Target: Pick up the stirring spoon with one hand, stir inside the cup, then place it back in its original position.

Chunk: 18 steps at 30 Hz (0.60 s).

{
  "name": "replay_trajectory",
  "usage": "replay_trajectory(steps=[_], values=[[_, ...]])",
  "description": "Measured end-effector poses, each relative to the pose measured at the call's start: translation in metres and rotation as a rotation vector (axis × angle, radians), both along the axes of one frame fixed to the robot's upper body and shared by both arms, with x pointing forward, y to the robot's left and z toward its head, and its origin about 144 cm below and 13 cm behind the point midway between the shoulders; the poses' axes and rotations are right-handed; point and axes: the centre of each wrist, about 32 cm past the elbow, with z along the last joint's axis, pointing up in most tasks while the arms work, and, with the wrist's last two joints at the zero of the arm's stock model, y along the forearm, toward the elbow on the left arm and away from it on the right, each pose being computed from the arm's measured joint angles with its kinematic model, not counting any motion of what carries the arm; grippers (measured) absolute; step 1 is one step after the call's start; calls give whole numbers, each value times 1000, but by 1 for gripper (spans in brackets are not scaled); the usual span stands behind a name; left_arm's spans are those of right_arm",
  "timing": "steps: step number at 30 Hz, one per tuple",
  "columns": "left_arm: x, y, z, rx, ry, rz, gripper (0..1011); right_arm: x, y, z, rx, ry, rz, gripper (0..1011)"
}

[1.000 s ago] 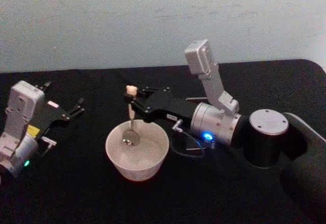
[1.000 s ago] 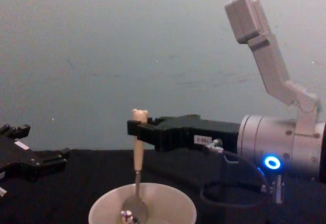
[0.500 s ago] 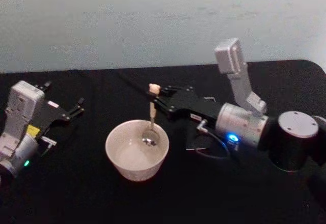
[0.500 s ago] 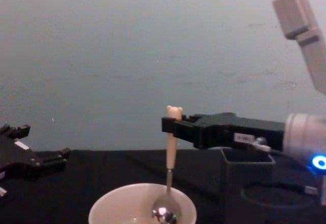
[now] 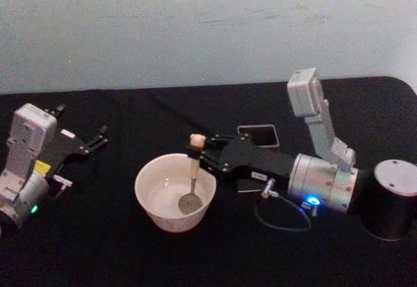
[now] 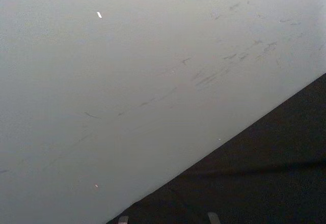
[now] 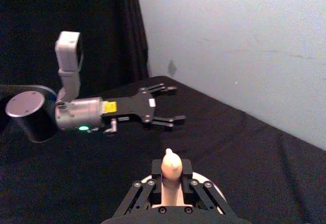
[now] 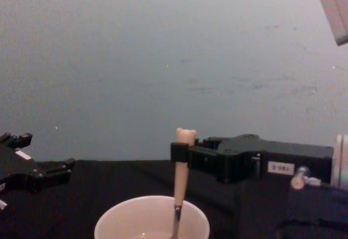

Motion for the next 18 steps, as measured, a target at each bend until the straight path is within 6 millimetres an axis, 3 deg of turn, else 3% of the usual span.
replay_trajectory(steps=[6,18], values=[[0,0,0,0,0,0,1001,-1,16,-2,-6,5,21,215],[0,0,0,0,0,0,1001,20,50,-8,-10,16,-42,215]])
